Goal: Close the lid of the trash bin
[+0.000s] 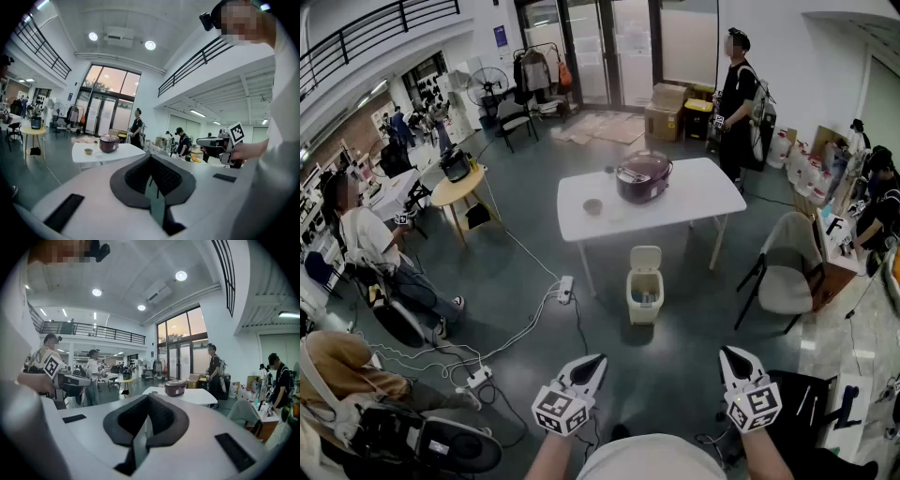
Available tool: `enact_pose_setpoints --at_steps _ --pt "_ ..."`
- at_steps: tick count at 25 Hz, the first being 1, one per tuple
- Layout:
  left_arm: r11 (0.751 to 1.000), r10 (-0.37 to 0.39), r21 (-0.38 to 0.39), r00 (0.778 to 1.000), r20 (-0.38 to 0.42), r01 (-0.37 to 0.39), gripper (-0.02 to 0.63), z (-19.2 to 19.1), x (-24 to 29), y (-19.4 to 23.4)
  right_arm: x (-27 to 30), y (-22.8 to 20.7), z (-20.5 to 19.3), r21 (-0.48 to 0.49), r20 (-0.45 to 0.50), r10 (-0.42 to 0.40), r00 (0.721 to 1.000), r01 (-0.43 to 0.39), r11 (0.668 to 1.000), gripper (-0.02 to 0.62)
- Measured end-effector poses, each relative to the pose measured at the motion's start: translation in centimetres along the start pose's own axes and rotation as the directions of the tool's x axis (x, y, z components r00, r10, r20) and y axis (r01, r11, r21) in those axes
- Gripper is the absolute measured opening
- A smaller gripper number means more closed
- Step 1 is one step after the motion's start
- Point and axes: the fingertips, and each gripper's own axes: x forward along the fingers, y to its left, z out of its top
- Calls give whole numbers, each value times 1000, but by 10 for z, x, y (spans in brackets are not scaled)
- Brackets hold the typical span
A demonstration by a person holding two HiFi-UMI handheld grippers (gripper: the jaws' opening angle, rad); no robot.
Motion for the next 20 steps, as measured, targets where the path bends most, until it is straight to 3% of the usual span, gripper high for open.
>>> enact_pose_setpoints --at_steps 20 --pt "1000 -3 -19 1000 -2 3 12 1 -1 3 7 5 0 5 -22 -21 1000 21 1000 12"
